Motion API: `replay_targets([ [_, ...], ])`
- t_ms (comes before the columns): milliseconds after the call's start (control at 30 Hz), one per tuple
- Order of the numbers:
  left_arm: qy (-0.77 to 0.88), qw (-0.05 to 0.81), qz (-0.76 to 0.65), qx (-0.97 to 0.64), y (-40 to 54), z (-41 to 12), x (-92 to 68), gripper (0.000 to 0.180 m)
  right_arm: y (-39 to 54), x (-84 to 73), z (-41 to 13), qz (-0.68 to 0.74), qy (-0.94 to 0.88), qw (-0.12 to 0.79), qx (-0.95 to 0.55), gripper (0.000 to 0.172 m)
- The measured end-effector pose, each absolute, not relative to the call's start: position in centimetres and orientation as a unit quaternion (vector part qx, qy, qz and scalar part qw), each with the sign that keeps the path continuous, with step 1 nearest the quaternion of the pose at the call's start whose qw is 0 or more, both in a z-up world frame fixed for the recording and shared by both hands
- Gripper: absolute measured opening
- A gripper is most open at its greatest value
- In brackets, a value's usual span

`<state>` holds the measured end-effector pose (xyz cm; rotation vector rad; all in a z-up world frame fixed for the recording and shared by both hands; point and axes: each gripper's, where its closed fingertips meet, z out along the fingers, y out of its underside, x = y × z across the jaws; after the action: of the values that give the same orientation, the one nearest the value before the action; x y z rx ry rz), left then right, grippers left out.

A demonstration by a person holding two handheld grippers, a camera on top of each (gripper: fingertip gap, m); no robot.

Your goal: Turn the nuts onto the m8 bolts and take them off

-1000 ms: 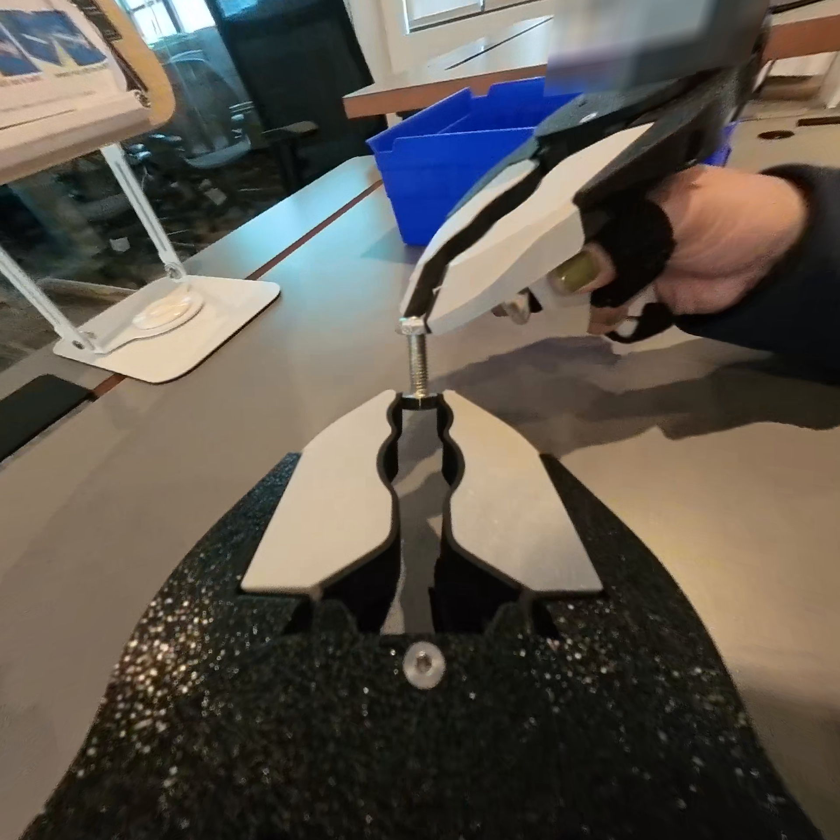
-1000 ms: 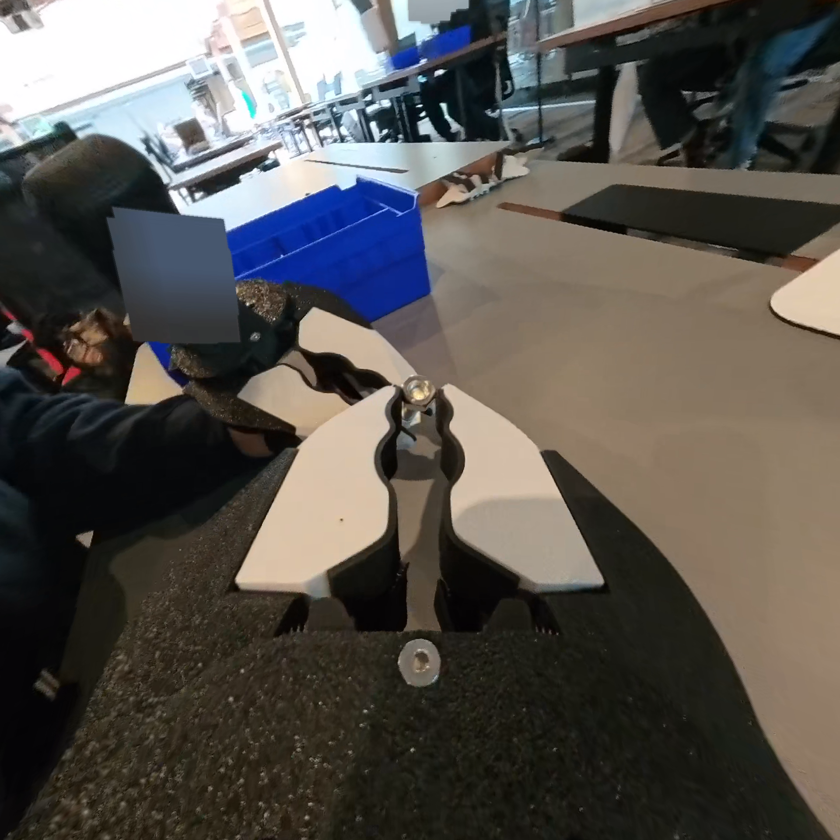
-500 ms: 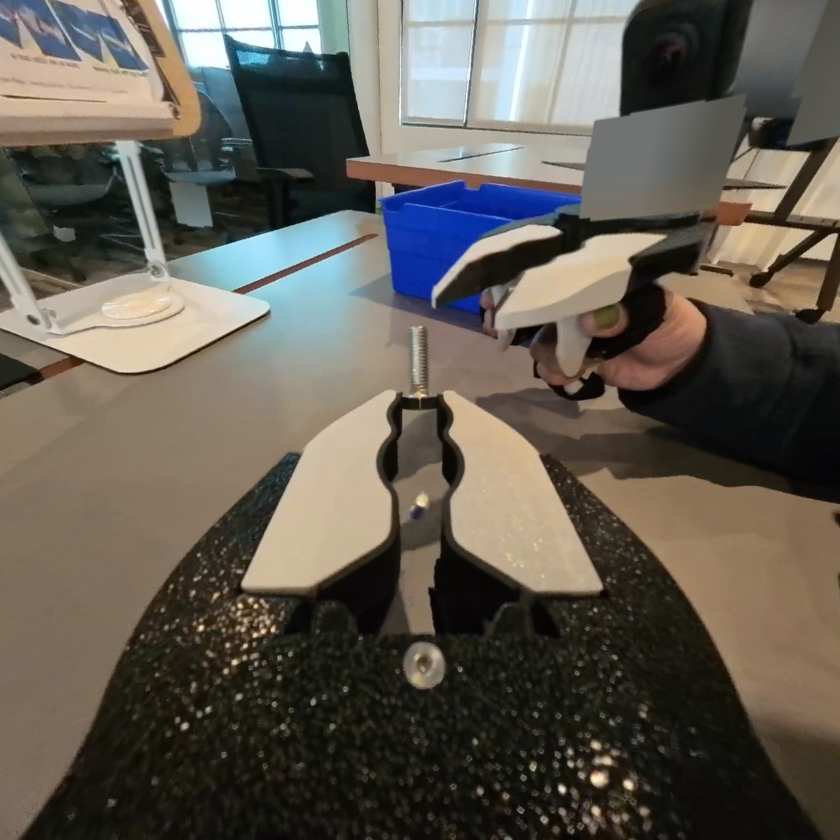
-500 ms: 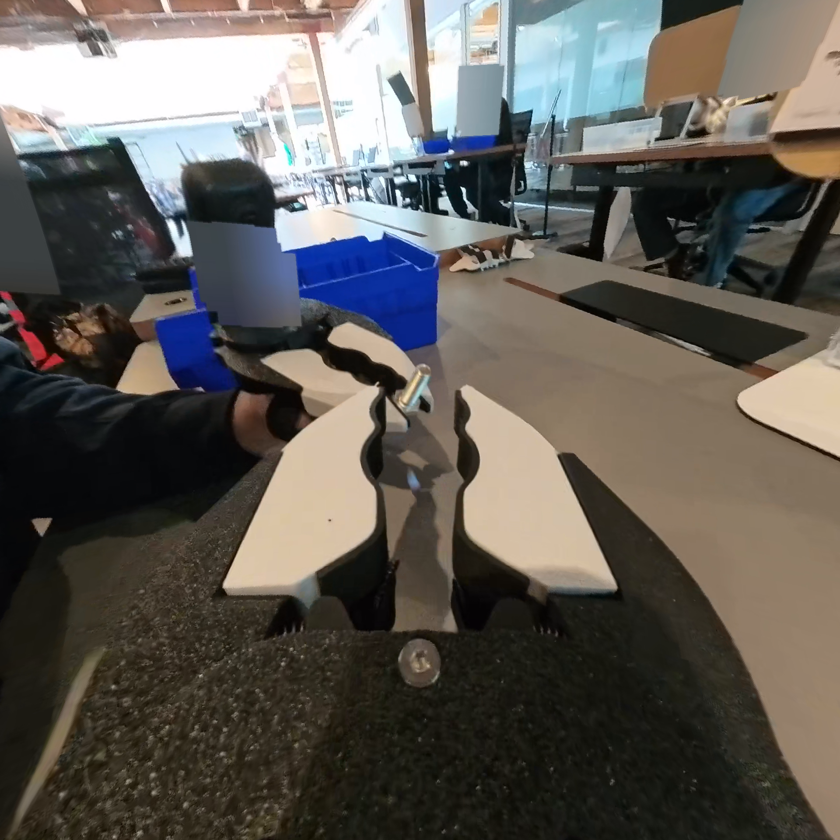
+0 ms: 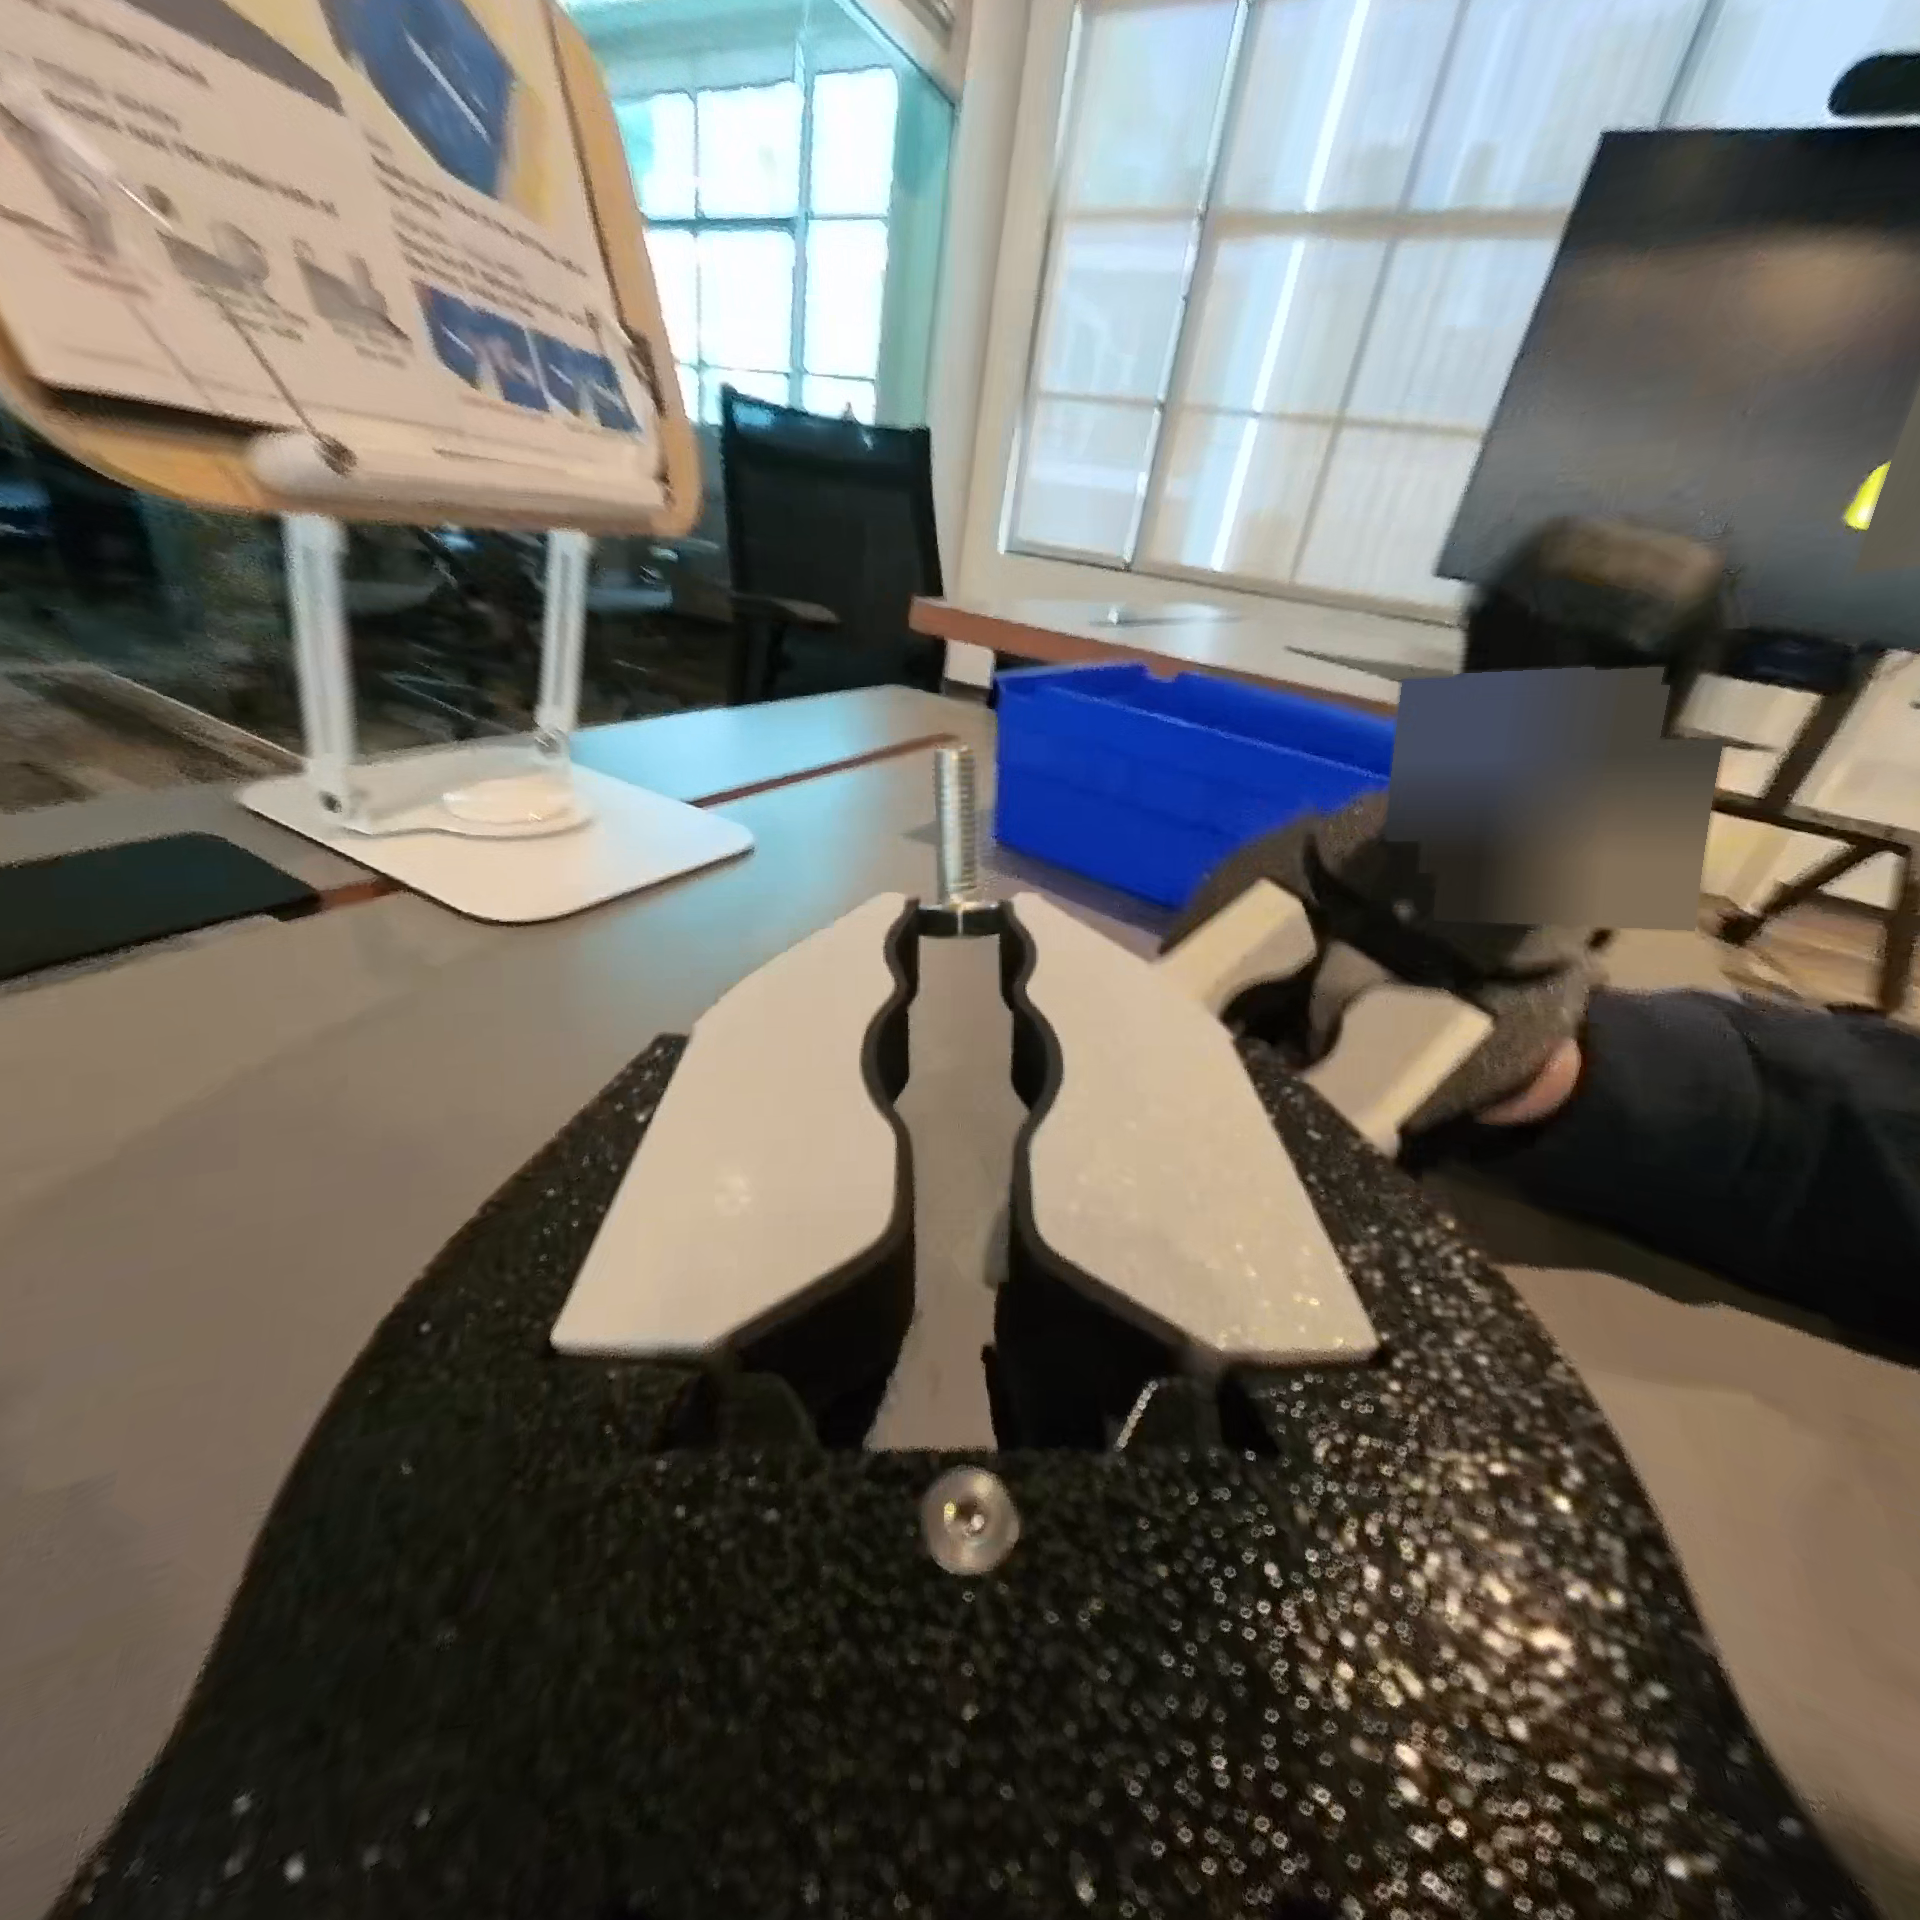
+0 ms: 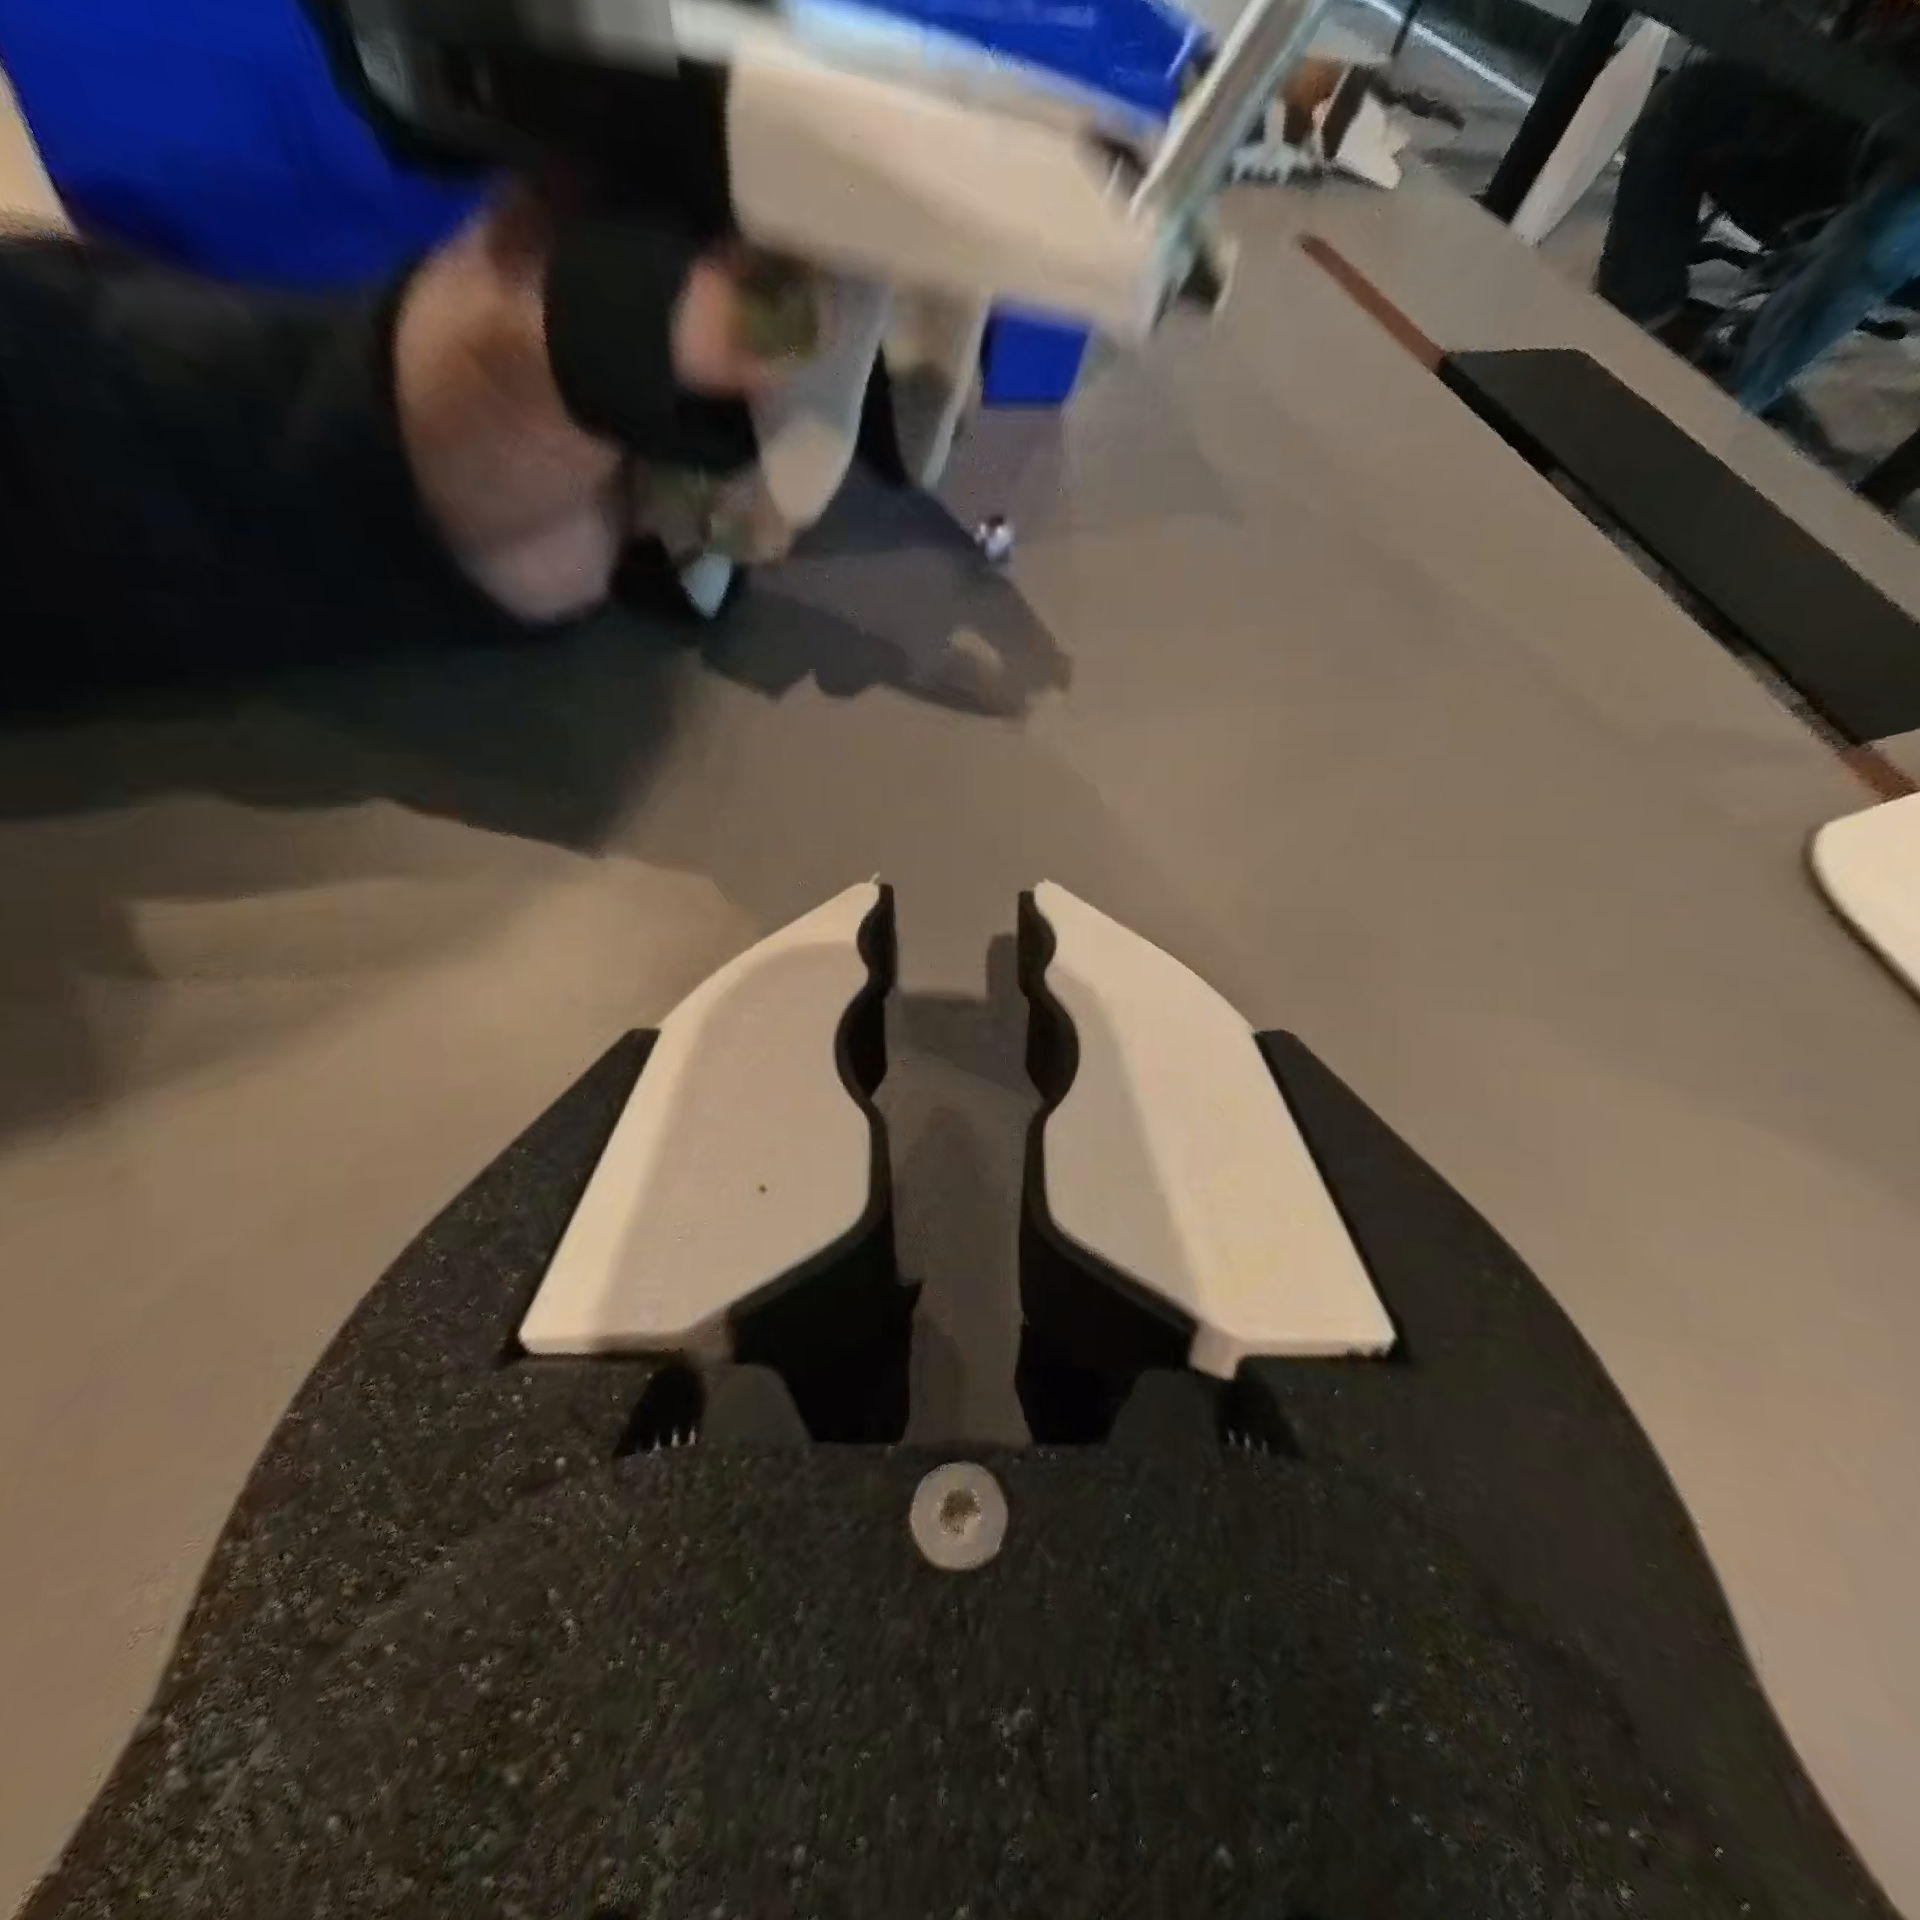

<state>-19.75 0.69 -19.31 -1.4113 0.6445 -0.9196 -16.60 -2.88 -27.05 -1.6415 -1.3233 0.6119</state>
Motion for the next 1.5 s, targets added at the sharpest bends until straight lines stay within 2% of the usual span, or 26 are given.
replay_targets([
  [100, 0.254, 0.651, -0.346, -0.626, 1.3, -18.3, -21.6, 0.014, -2.9, -17.7, -28.0, 0.168, -0.586, 0.481, -0.63, 0.019],
  [200, 0.239, 0.678, -0.275, -0.639, 1.9, -17.8, -23.3, 0.014, -3.1, -20.2, -28.0, 0.167, -0.612, 0.497, -0.592, 0.014],
  [367, 0.218, 0.705, -0.19, -0.647, 2.5, -17.1, -25.8, 0.014, -2.0, -23.7, -28.1, 0.218, -0.618, 0.465, -0.595, 0.032],
  [533, 0.199, 0.735, -0.121, -0.637, 2.6, -15.7, -28.3, 0.014, -1.4, -26.4, -28.4, 0.263, -0.638, 0.422, -0.587, 0.043],
  [833, 0.191, 0.747, -0.101, -0.629, 2.3, -15.0, -29.0, 0.014, 3.6, -30.8, -28.1, 0.264, -0.601, 0.433, -0.617, 0.027],
  [1200, 0.188, 0.747, -0.093, -0.631, 2.4, -15.2, -29.4, 0.014, 5.2, -33.1, -31.1, 0.258, -0.618, 0.32, -0.67, 0.027],
  [1300, 0.185, 0.749, -0.096, -0.629, 2.4, -15.1, -29.5, 0.014, 5.5, -33.3, -31.0, 0.248, -0.618, 0.332, -0.669, 0.027],
  [1367, 0.183, 0.751, -0.098, -0.627, 2.3, -15.0, -29.6, 0.014, 5.5, -33.4, -31.1, 0.247, -0.62, 0.333, -0.666, 0.016],
  [1500, 0.186, 0.754, -0.099, -0.622, 2.1, -14.9, -29.5, 0.014, 5.8, -32.9, -30.7, 0.241, -0.616, 0.352, -0.662, 0.015],
])
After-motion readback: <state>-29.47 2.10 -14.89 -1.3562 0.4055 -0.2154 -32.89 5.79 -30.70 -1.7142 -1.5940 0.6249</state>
